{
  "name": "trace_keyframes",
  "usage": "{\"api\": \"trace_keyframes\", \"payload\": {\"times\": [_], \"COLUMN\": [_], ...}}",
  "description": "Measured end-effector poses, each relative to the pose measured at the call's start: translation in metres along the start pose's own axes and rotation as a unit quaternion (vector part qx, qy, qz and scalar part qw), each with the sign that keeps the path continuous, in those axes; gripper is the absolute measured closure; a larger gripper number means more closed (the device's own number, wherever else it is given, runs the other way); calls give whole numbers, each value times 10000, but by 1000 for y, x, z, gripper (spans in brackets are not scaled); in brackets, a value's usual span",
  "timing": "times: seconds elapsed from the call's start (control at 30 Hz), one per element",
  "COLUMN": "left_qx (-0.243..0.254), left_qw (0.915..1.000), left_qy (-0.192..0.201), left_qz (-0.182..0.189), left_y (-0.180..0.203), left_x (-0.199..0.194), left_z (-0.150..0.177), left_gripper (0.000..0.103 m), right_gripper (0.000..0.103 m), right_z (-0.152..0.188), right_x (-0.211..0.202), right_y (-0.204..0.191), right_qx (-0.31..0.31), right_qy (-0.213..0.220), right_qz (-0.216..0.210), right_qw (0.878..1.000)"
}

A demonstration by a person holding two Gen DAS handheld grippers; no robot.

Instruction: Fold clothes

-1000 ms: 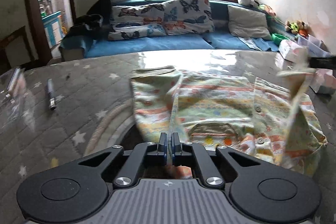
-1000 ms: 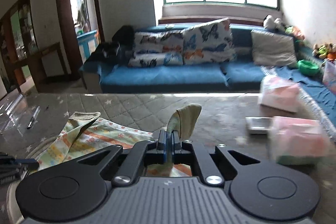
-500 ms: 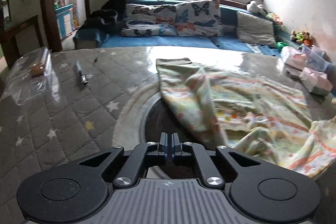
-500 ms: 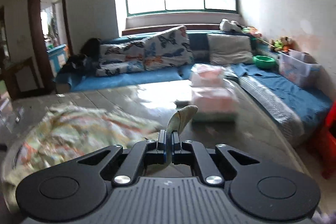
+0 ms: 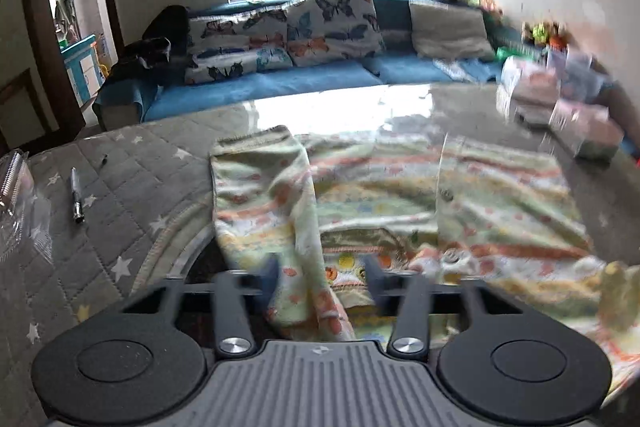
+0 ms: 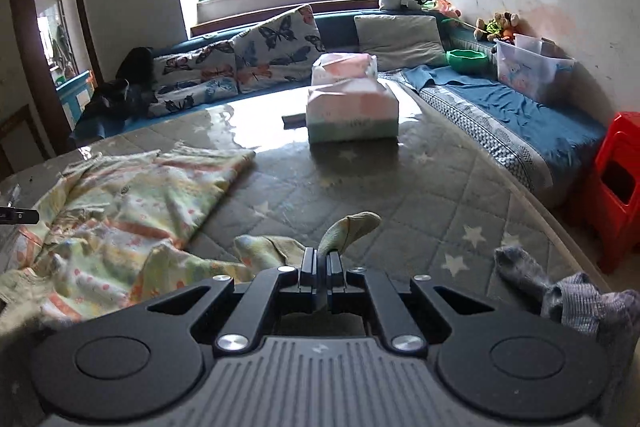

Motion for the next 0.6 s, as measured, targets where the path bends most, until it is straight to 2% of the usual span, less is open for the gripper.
{"api": "trace_keyframes", "payload": {"times": [0.07, 0.1, 0.37, 0.43, 0.6], "left_qx": [-58, -91, -669, -752, -1170], "left_qw": [9998, 9998, 9976, 9969, 9921], "left_qy": [-160, -153, -63, -133, -429], "left_qz": [45, 13, -157, -192, -131], "left_y": [-1, -5, -51, -58, -74], "left_x": [6, 5, -36, -48, -72], "left_z": [7, 10, 43, 61, 107], "left_gripper": [96, 99, 102, 102, 102], "right_gripper": [99, 99, 96, 89, 78], "right_z": [2, 2, 13, 18, 25], "right_x": [0, -1, -4, -6, -29], "right_y": [2, 2, 9, 13, 28], "right_qx": [10, 20, 80, 132, 181], "right_qy": [-18, -16, -152, -223, -205], "right_qz": [12, 13, 50, 106, 384], "right_qw": [10000, 10000, 9998, 9996, 9989]}}
Point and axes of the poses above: each gripper's, at about its wrist camera, not at the fingertips, and x roughly the way its jaws point, y to its right, z to its underside, the point moved 10 cm from there along x, roughly the way its jaws point, and after that the axes turned 12 degrees about -z, right-handed, at the moved point
